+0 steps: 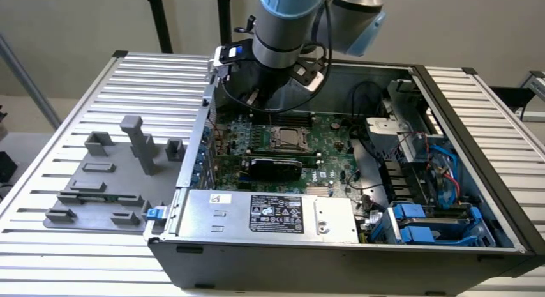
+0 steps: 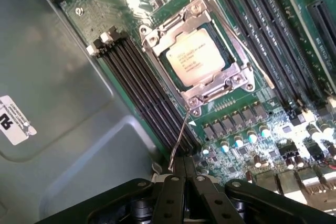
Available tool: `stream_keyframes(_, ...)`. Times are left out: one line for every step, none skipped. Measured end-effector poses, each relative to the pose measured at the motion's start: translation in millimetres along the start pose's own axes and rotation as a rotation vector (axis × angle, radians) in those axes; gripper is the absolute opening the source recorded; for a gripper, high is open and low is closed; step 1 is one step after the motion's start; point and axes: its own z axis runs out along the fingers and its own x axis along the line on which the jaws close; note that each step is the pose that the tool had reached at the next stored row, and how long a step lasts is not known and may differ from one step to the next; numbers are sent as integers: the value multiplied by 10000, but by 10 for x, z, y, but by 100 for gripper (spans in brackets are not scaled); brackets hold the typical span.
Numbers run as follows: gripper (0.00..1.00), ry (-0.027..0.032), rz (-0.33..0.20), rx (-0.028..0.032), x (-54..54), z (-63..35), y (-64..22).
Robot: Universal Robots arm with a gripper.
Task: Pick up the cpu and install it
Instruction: 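Install the first cpu locking lever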
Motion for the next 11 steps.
stream_keyframes(11,2,-24,-97,4,0,5)
stream_keyframes(11,10,-48,-183,7,-2,11)
stream_keyframes(11,35,-76,-259,12,-2,18)
stream_keyframes(11,73,-103,-321,18,-2,28)
stream_keyframes(11,110,-127,-379,25,-2,37)
stream_keyframes(11,147,-152,-437,32,-3,48)
stream_keyframes(11,187,-179,-498,40,-3,59)
stream_keyframes(11,219,-202,-548,47,-4,70)
stream_keyframes(11,254,-227,-601,56,-4,84)
stream_keyframes(11,282,-246,-645,65,-5,97)
stream_keyframes(11,300,-259,-676,69,-4,107)
